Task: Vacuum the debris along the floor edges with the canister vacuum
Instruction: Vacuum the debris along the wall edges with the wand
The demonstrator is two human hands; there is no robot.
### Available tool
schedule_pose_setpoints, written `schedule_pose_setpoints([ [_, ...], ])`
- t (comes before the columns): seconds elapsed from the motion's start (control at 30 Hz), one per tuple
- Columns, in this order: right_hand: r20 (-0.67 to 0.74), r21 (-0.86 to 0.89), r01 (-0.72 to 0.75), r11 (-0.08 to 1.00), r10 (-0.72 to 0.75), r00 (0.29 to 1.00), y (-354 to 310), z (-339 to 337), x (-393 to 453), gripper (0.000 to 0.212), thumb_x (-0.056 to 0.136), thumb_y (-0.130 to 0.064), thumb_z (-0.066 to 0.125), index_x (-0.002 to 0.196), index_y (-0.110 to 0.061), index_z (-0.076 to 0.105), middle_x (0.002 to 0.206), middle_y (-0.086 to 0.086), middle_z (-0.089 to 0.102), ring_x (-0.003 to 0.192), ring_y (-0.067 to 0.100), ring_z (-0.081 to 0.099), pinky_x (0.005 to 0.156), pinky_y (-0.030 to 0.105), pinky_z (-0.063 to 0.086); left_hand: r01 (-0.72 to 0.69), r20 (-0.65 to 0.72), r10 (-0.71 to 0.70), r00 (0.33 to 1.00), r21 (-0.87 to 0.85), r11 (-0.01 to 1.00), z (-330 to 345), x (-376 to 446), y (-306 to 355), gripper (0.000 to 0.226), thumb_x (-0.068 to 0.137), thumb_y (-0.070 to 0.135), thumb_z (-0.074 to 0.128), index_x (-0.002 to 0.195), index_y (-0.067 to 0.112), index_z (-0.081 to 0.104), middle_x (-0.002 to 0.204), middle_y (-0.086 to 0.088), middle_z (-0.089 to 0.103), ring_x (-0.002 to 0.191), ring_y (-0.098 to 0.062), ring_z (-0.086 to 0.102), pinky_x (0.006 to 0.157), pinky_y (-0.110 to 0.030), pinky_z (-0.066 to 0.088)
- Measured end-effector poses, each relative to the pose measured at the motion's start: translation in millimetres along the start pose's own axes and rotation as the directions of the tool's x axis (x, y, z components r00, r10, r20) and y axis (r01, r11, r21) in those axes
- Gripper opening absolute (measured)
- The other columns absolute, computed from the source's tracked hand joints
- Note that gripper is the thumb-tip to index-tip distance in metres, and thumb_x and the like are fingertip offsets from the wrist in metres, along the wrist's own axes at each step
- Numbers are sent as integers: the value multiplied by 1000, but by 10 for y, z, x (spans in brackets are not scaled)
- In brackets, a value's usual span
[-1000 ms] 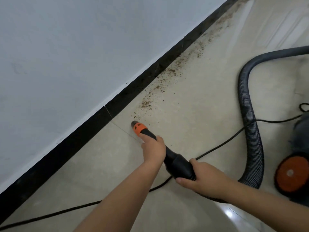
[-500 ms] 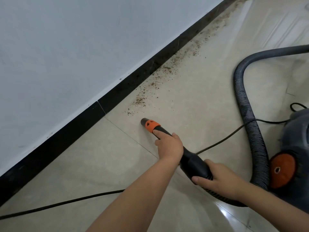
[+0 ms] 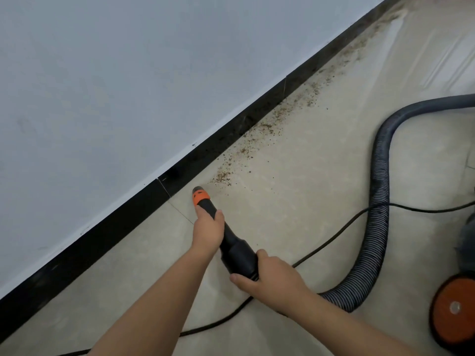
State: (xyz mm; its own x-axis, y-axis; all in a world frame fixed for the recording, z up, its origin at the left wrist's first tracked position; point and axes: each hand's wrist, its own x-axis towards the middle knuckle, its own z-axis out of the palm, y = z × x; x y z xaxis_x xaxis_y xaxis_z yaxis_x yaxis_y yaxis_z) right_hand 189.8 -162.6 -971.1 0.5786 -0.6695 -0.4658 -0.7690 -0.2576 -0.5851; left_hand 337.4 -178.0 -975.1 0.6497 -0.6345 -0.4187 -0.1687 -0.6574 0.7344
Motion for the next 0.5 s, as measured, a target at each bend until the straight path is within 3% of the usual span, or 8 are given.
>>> schedule_pose_setpoints([
  [0.17, 2, 15, -30, 999, 30, 1000, 16, -129, -52, 50, 81, -65, 49, 98, -20, 38, 90, -4, 51, 81, 15, 51, 59, 26, 38, 7, 16, -7, 1000, -25, 1000, 48, -22, 99, 57, 99, 26, 38, 147, 11, 13, 130, -19, 49, 113, -33, 51, 89, -33, 40],
  [0.3, 0, -47, -70, 996, 70, 998, 227, -266, -323, 48, 80, -66, 49, 95, -22, 40, 78, -10, 48, 69, 7, 49, 52, 19, 34, 3, 89, 2, 996, -54, 999, 250, -264, 132, 62, 98, 27, 39, 148, 10, 7, 131, -19, 47, 115, -33, 50, 95, -36, 43],
  [0.5, -40, -15, -143, 990, 142, 989, 535, -384, -522, 49, 77, -66, 52, 96, -21, 46, 83, -6, 57, 74, 9, 56, 65, 26, 47, 5, 201, 0, 980, -25, 1000, 587, -420, 274, 69, 98, 30, 40, 148, 10, -3, 137, -19, 41, 119, -34, 48, 94, -35, 43],
])
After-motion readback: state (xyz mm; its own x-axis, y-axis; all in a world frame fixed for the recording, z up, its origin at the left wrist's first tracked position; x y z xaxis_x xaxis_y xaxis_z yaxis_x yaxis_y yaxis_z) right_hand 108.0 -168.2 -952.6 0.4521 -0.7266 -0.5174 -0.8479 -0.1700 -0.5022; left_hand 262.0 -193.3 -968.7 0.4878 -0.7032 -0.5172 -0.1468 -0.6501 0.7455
